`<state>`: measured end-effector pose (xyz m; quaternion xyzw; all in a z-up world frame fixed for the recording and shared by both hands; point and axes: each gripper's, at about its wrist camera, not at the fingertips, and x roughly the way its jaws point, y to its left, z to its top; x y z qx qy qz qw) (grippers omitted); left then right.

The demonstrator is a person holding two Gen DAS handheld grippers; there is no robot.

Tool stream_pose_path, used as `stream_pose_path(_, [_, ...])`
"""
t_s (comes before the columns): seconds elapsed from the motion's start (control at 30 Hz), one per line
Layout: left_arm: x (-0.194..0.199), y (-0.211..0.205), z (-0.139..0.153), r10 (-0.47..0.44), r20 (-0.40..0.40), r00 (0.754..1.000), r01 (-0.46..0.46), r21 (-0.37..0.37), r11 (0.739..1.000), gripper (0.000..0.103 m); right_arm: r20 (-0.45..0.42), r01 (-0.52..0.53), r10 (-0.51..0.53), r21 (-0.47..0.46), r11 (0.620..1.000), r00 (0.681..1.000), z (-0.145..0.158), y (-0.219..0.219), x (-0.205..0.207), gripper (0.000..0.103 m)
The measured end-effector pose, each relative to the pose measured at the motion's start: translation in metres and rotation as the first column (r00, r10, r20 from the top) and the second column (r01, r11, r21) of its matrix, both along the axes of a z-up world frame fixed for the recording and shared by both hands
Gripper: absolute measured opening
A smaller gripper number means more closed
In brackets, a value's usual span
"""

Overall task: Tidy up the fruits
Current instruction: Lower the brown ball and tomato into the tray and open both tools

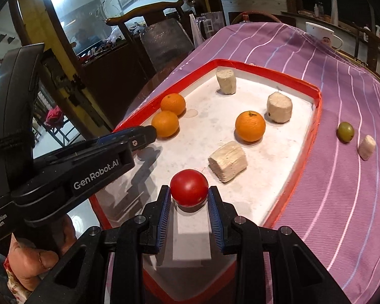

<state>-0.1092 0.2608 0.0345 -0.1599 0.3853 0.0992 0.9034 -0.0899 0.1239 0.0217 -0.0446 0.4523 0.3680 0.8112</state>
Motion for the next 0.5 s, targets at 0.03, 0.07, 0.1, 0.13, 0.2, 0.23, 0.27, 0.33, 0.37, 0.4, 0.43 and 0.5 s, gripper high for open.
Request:
stream_pose_path(0.03, [-0.001,0.001,0.000,0.002,0.006,1.000,-0.001,-0.011,1.000,0.046,-0.004,0.001,-0.001,0.000,1.000,1.000,-0.001,0.000,0.001,0.034])
stream_pose_path(0.07, [-0.002,0.002,0.001,0.004,0.012,1.000,-0.004,-0.020,1.000,0.050,-0.006,0.002,-0.002,0.002,1.000,1.000,-0.001,0.001,0.000,0.034])
stream_pose_path(0.1, [-0.003,0.003,0.003,0.008,0.021,1.000,-0.008,-0.029,1.000,0.058,-0.006,0.004,-0.004,0.000,1.000,1.000,-0.001,0.001,0.000,0.034])
stream_pose_path(0.13, [-0.006,0.005,0.006,0.014,0.033,0.999,-0.013,-0.042,0.999,0.064,-0.003,0.005,-0.005,-0.002,1.000,1.000,-0.001,0.001,0.000,0.035])
stream_pose_path(0.2, [-0.009,0.007,0.010,0.027,0.048,0.998,-0.024,-0.056,0.998,0.068,0.003,0.003,-0.003,-0.004,1.000,1.000,0.001,0.002,-0.002,0.037])
stream_pose_path(0.23, [-0.011,0.008,0.012,0.033,0.053,0.998,-0.030,-0.061,0.998,0.069,0.009,0.003,-0.003,-0.003,1.000,1.000,0.002,0.001,-0.003,0.039])
stream_pose_path(0.27, [-0.012,0.010,0.013,0.042,0.057,0.997,-0.038,-0.067,0.997,0.069,0.017,0.002,-0.002,0.000,1.000,1.000,0.003,0.000,-0.005,0.040])
stream_pose_path(0.33, [-0.016,0.015,0.017,0.067,0.064,0.996,-0.061,-0.088,0.994,0.071,0.033,0.000,-0.001,0.012,1.000,0.999,0.008,-0.004,-0.009,0.043])
stream_pose_path(0.37, [-0.018,0.017,0.018,0.078,0.067,0.995,-0.071,-0.100,0.992,0.072,0.042,0.003,-0.004,0.015,1.000,0.999,0.010,-0.006,-0.011,0.045])
stream_pose_path(0.4, [-0.019,0.019,0.018,0.088,0.070,0.994,-0.080,-0.112,0.991,0.073,0.050,0.006,-0.007,0.019,1.000,0.999,0.012,-0.009,-0.013,0.046])
stream_pose_path(0.43, [-0.021,0.021,0.019,0.098,0.074,0.992,-0.088,-0.126,0.988,0.073,0.057,0.011,-0.012,0.025,1.000,0.998,0.015,-0.012,-0.015,0.046])
stream_pose_path(0.5, [-0.024,0.024,0.021,0.115,0.076,0.990,-0.103,-0.145,0.984,0.073,0.060,0.025,-0.028,0.040,0.999,0.998,0.018,-0.020,-0.016,0.049])
